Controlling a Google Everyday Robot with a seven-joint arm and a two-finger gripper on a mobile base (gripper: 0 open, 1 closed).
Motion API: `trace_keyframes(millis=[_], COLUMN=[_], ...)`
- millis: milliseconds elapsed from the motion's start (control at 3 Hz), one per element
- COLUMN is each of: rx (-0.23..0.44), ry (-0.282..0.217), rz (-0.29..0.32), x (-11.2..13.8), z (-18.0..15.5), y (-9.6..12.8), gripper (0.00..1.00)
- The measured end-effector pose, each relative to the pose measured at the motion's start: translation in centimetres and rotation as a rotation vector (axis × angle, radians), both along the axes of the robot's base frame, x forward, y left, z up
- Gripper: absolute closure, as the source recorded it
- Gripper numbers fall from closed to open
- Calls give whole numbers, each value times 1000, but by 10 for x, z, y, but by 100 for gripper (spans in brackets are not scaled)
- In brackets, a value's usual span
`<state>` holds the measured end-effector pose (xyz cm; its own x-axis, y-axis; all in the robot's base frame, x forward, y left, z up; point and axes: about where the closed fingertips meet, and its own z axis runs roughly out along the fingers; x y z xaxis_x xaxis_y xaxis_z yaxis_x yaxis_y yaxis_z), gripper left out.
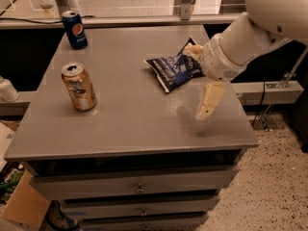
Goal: Move blue chip bag near orange can
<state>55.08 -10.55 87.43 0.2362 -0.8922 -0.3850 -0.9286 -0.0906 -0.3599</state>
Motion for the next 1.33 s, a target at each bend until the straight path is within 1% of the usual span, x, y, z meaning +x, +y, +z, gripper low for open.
trace_keyframes(millis=[333, 667, 1000, 1333], rx=[49, 76, 66, 31], ry=[-57, -132, -178, -189], rz=[-19, -66, -100, -114], x=[58, 105, 133, 149], z=[-34, -24, -3, 10], y=[24, 22, 10, -2], gripper=[0, 0, 0, 0])
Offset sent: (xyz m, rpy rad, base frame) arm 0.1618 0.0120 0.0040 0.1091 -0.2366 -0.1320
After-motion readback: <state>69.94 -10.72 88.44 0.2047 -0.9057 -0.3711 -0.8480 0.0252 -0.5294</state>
